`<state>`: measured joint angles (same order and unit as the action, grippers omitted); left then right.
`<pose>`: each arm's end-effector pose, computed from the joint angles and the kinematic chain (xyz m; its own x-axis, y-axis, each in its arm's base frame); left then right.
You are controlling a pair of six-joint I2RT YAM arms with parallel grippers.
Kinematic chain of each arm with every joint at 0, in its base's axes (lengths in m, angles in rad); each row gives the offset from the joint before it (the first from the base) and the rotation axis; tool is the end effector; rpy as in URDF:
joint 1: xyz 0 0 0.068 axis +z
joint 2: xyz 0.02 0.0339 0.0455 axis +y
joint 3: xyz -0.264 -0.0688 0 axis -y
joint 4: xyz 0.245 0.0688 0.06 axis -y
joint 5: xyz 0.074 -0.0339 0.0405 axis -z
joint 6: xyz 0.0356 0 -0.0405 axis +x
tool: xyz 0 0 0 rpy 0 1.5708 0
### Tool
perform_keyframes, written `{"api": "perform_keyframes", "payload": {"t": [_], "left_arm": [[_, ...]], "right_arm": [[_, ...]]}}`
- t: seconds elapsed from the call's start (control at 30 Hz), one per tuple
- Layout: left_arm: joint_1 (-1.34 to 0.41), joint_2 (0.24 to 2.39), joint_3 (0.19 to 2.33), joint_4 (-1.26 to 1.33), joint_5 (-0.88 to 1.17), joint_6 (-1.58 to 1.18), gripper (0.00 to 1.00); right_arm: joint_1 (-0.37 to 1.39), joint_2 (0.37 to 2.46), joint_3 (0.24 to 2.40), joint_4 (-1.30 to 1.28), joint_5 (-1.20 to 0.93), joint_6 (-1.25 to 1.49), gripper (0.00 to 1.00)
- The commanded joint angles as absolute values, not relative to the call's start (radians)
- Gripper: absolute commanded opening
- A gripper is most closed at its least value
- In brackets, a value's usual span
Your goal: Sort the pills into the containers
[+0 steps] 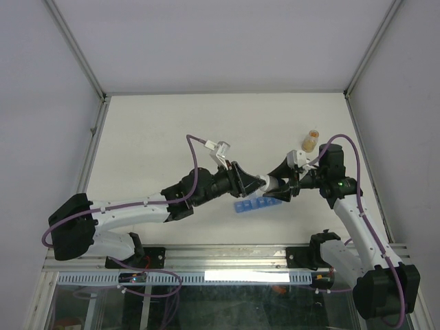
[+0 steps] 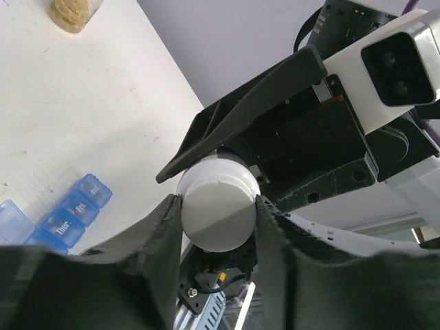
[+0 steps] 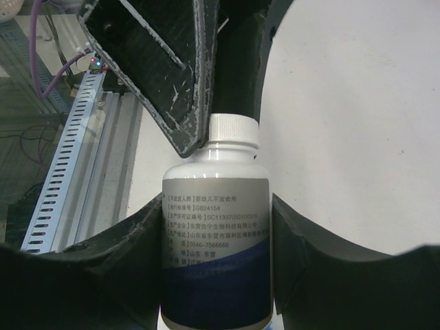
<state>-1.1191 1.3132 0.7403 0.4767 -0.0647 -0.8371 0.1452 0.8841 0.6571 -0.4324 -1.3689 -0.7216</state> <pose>0.1331 -0.2691 0.2759 -0.6740 -0.3086 -0.6711 0.5513 0.3946 -0.7351 0.1622 0.0590 0.2713 0.0702 -0.1236 -0.9898 -0.9974 0.0063 -0.0715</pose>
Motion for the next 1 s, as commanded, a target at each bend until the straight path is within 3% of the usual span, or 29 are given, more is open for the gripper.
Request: {"api": "perform_keyframes", "payload": {"t": [0.0,0.03,0.13,0.17,0.33,0.53,0.83,0.97], "left_arm": [[-1.158,1.269,0.739,0.551,-0.041,-0.968,0.48],[-1.158,1.265,0.731,0.580,-0.028,-0.960,0.66],[-1.157,1.241,0.688,0.634,-0.033,-0.929,0.96],[-1.157,1.231,0.670,0.645,-0.050,-0.917,0.99],[-1.157,1.171,0.565,0.718,-0.091,-0.745,0.99],[-1.149,1.072,0.380,0.935,0.013,-0.393,0.99],[-1.088,1.039,0.411,0.879,0.294,0.150,0.99],[-1.005,1.102,0.473,0.849,0.393,0.192,0.99]], "right_arm": [[0.141,0.887,0.690,-0.393,-1.350,-0.748,0.00],[0.142,0.886,0.690,-0.395,-1.350,-0.750,0.00],[0.141,0.885,0.692,-0.400,-1.350,-0.755,0.00],[0.141,0.885,0.693,-0.402,-1.349,-0.756,0.00],[0.140,0.885,0.693,-0.409,-1.348,-0.764,0.00],[0.140,0.885,0.694,-0.414,-1.351,-0.772,0.00],[0.141,0.890,0.693,-0.422,-1.349,-0.783,0.00],[0.140,0.891,0.695,-0.426,-1.349,-0.790,0.00]]}}
